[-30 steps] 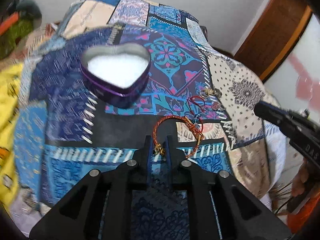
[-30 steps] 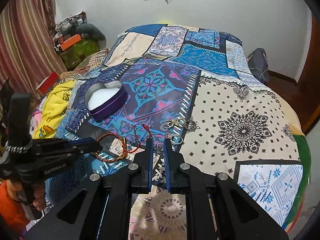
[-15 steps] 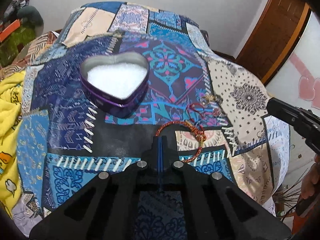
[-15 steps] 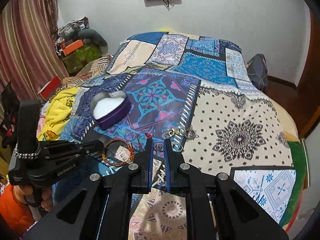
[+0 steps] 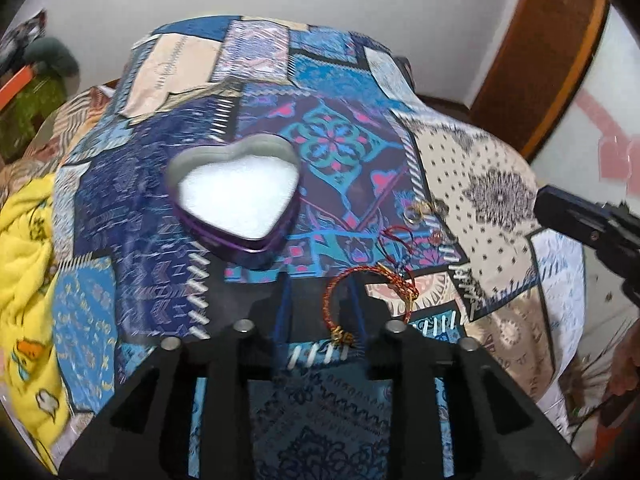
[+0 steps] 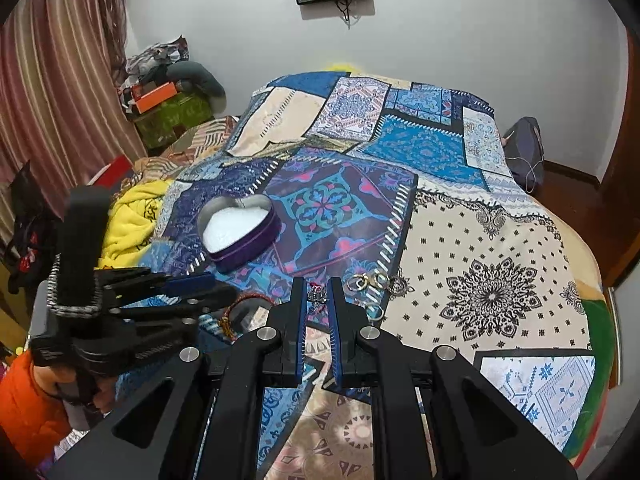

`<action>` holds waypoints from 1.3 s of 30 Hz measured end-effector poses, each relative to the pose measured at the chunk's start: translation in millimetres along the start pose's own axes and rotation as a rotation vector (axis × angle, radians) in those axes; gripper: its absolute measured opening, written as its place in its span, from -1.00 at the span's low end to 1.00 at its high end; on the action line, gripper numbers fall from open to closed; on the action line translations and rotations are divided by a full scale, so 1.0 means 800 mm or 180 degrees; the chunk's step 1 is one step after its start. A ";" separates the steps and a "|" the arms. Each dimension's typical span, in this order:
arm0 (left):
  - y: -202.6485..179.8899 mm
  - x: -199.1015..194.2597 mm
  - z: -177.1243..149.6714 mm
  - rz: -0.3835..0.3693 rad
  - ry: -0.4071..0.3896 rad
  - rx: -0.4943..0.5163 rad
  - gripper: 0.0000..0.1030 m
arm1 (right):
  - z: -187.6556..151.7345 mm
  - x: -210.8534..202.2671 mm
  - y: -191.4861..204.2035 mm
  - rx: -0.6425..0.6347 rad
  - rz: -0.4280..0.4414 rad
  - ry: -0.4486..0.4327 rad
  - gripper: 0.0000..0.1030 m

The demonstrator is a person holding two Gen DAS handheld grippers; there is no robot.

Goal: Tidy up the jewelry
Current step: 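Close the left tool on the orange braided bracelet and lift it, then carry the bracelet into the purple heart tin and open the left tool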

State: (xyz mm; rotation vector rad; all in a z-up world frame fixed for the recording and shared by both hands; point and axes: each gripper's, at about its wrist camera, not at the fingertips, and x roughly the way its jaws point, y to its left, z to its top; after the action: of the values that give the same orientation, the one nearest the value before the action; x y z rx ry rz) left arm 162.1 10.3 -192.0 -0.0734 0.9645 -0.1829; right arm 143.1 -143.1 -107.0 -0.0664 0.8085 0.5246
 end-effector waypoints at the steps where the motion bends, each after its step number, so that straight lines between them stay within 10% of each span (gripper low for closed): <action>1: -0.003 0.008 0.000 0.0032 0.0061 0.0050 -0.44 | -0.001 -0.001 -0.001 0.0003 -0.0002 0.0003 -0.82; 11: -0.001 0.036 -0.008 0.0063 0.0155 0.0281 -0.97 | 0.007 0.004 -0.007 0.0038 0.0014 -0.0022 -0.82; 22: 0.019 -0.015 0.001 -0.0048 -0.0074 0.0000 -0.98 | 0.032 0.017 0.016 -0.0083 0.0100 -0.0087 -0.82; 39: 0.087 -0.081 0.050 0.0411 -0.0737 -0.0114 -0.98 | 0.098 0.044 0.071 -0.0290 0.0351 -0.0315 -0.82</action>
State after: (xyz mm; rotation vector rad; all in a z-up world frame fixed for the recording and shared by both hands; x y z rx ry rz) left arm 167.5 89.9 -126.9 -0.0634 0.7389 -0.0366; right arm 189.0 -58.9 -69.4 -0.0795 0.6941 0.6642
